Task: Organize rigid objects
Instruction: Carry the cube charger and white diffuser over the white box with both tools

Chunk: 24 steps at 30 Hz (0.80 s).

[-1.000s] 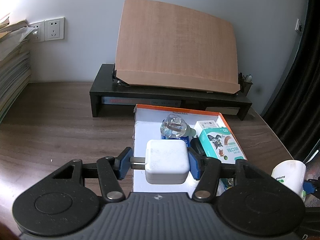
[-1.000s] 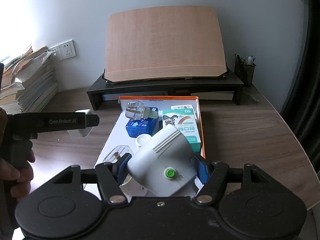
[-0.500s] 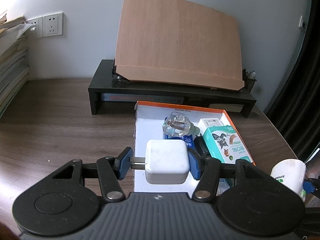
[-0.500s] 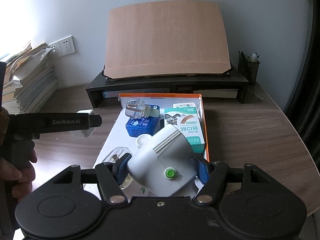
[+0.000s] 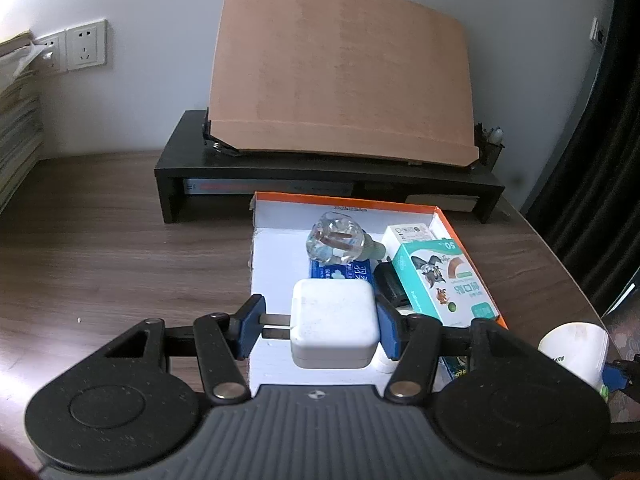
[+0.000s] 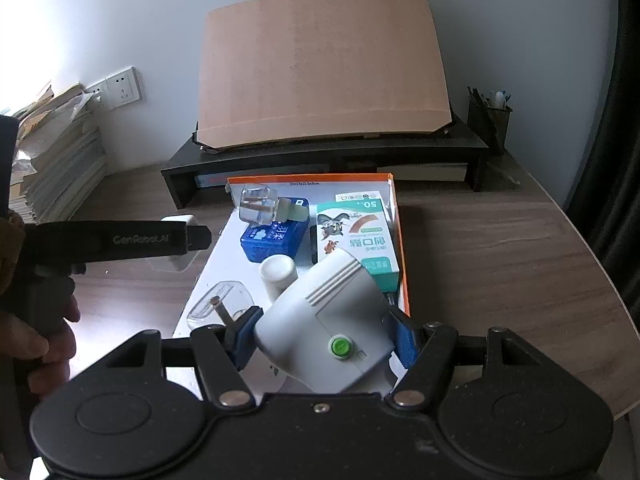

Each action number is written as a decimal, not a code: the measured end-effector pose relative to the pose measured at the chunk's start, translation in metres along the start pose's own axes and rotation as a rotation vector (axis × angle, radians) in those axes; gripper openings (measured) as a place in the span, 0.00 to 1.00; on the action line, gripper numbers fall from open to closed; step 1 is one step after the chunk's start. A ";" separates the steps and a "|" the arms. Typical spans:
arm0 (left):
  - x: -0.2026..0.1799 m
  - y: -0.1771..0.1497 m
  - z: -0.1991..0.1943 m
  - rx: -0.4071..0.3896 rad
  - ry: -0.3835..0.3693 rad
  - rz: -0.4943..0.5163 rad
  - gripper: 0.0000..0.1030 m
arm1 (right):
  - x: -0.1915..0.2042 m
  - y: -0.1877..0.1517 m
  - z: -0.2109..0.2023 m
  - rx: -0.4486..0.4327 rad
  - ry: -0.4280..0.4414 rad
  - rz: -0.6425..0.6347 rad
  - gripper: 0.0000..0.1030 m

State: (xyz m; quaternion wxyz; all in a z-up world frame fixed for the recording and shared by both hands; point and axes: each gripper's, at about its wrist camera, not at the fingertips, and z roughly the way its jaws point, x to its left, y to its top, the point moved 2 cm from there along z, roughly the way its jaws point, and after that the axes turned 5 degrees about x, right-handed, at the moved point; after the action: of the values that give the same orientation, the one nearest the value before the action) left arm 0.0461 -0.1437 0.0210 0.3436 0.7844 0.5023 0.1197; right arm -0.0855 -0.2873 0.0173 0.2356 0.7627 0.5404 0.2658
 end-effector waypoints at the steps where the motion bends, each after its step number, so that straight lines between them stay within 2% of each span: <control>1: -0.001 0.000 0.001 0.003 -0.002 0.001 0.56 | 0.000 -0.001 0.000 0.001 -0.001 0.001 0.78; 24: -0.011 0.002 0.019 0.035 -0.010 0.027 0.56 | -0.009 -0.002 0.007 0.027 0.001 0.016 0.78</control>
State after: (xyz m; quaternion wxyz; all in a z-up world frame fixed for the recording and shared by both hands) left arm 0.0526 -0.1621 0.0102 0.3307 0.7977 0.4918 0.1114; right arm -0.0845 -0.2962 0.0093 0.2228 0.7700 0.5380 0.2608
